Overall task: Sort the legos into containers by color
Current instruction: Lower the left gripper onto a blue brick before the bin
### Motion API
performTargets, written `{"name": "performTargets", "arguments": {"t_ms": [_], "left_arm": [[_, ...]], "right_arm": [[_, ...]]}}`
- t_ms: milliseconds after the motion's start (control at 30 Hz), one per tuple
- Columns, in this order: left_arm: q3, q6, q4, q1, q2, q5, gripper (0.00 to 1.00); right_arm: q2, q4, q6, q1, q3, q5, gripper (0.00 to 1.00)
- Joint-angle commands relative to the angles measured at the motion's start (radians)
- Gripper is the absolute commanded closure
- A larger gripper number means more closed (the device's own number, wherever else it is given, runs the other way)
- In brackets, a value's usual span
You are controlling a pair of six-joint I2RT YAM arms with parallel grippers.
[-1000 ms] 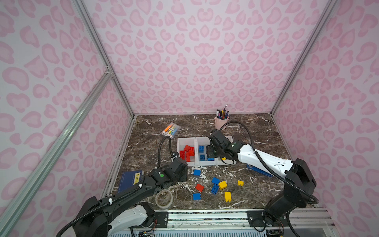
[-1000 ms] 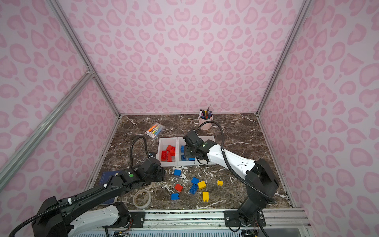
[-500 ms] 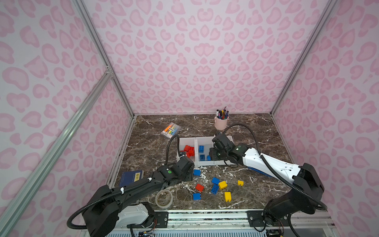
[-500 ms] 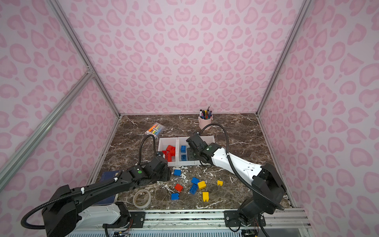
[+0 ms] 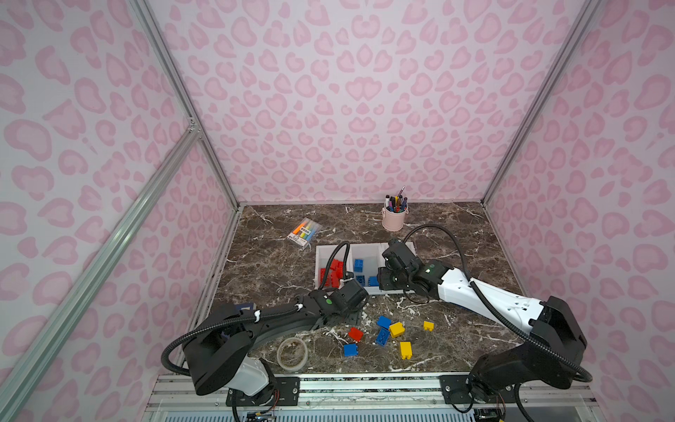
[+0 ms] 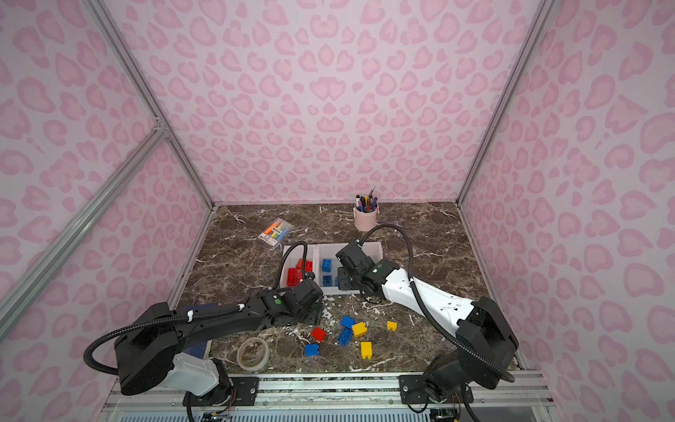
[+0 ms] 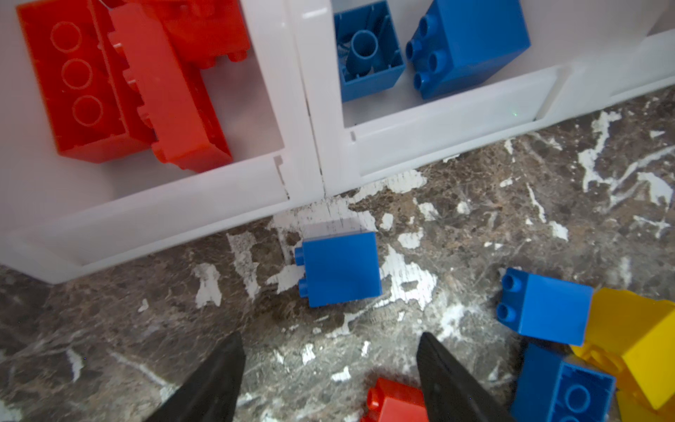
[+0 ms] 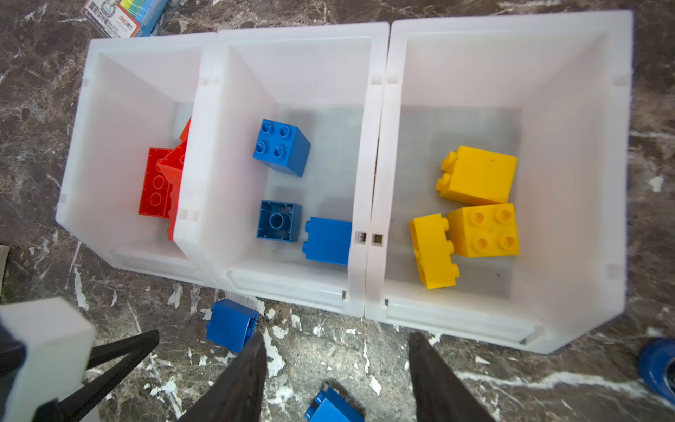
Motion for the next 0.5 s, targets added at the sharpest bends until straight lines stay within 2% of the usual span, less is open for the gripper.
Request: {"name": "performTargets", "arguments": {"t_ms": [0, 467], "left_arm": [[0.026, 0.029, 0.037, -0.003, 0.028, -0.028, 0.23], [0.05, 0.06, 0.088, -0.005, 0.142, -0.053, 0.25]], "right_arm": [[-0.011, 0.005, 0.012, 0.0, -0.018, 0.02, 0.37], [-0.031, 0.008, 0.022, 0.0, -0.052, 0.024, 0.37]]}}
